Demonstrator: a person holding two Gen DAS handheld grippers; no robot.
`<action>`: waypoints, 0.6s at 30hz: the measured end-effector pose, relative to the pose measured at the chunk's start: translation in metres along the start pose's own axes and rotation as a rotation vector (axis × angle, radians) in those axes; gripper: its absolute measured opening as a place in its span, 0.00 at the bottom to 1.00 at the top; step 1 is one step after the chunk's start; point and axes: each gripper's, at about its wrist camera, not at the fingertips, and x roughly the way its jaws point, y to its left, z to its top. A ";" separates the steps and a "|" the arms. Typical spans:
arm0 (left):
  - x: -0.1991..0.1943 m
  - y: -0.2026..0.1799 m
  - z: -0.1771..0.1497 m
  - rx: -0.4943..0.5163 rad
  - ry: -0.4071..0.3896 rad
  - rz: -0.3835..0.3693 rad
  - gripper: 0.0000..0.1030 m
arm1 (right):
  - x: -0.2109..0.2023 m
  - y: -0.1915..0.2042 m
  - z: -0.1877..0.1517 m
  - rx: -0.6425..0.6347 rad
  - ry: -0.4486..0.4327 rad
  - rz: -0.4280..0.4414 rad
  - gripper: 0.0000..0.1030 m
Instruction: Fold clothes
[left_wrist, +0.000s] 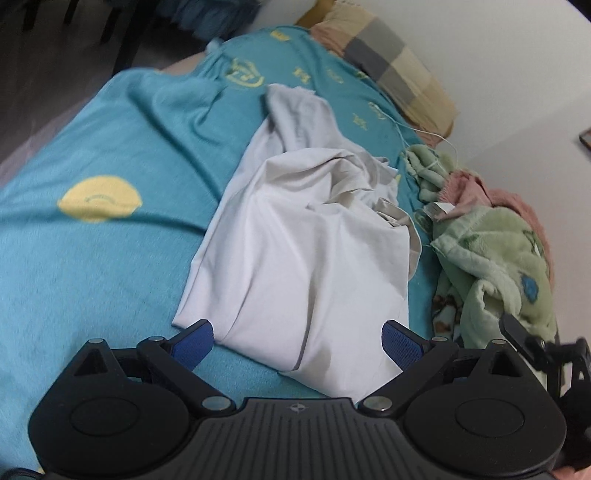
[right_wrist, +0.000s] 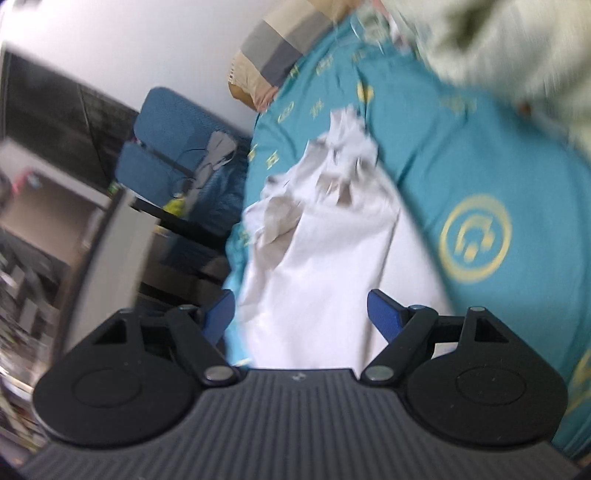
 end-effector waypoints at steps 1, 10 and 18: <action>0.000 0.003 0.001 -0.025 0.008 -0.005 0.96 | 0.002 -0.004 -0.002 0.050 0.019 0.025 0.79; 0.030 0.029 -0.001 -0.226 0.133 -0.068 0.93 | 0.036 -0.039 -0.027 0.404 0.198 0.047 0.79; 0.055 0.055 0.007 -0.400 0.071 -0.140 0.84 | 0.035 -0.068 -0.027 0.529 0.066 -0.149 0.78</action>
